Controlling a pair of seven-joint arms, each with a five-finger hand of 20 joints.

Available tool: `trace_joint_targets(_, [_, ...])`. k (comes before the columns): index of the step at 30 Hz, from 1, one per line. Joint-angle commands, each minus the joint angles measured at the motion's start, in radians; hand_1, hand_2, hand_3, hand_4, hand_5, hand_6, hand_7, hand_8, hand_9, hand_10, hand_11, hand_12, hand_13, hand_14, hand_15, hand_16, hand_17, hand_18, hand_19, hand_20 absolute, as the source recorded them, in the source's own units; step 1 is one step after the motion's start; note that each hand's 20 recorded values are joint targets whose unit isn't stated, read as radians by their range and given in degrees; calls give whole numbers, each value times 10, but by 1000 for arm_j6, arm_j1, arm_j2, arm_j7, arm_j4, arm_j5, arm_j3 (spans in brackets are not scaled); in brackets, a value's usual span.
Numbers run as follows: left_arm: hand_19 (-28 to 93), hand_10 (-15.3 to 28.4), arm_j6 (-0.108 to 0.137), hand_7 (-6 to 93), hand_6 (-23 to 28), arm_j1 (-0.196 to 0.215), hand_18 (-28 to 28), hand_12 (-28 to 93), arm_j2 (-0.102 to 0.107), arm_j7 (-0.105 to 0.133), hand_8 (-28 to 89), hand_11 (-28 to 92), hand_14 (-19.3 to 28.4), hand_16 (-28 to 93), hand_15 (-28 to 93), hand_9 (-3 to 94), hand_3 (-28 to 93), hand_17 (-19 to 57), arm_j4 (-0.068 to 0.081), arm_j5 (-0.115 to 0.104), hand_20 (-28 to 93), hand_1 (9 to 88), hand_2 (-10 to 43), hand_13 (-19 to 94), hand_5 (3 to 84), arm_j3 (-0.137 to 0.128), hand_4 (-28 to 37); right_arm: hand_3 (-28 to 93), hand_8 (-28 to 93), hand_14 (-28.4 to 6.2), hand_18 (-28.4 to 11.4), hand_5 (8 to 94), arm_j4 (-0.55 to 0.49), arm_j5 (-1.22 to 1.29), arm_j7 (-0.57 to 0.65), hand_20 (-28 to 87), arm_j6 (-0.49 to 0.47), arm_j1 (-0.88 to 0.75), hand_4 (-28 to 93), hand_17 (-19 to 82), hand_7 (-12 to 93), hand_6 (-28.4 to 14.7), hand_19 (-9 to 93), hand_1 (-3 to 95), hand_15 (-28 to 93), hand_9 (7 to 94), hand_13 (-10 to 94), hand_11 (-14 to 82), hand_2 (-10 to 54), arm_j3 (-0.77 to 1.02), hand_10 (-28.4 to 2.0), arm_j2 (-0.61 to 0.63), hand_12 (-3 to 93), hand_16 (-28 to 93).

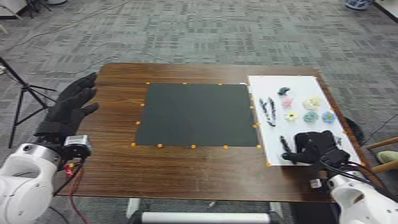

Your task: Arrange flowers

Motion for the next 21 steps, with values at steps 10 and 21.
trace_joint_targets(10, [345,62,10,222,9,8,172,203,-1,3,-119,120,77,1,273,72,633,-176,-7,-12,99,275,-95,-5,136,-11,-283,842,-214,-141,-206,632,-5,-105,147,498,-164,81,-283,190,737,8,736,236,842,650,549,709,-95,-148,-117,-35,642,424])
trace_joint_targets(21, [346,62,5,221,10,3,172,200,-7,-2,-118,119,77,0,272,74,637,-176,-6,-9,99,272,-93,-4,140,-12,-283,792,146,-133,-204,658,-3,-146,176,487,-203,146,-282,217,690,16,761,362,842,699,572,705,-95,-273,-110,-62,647,439])
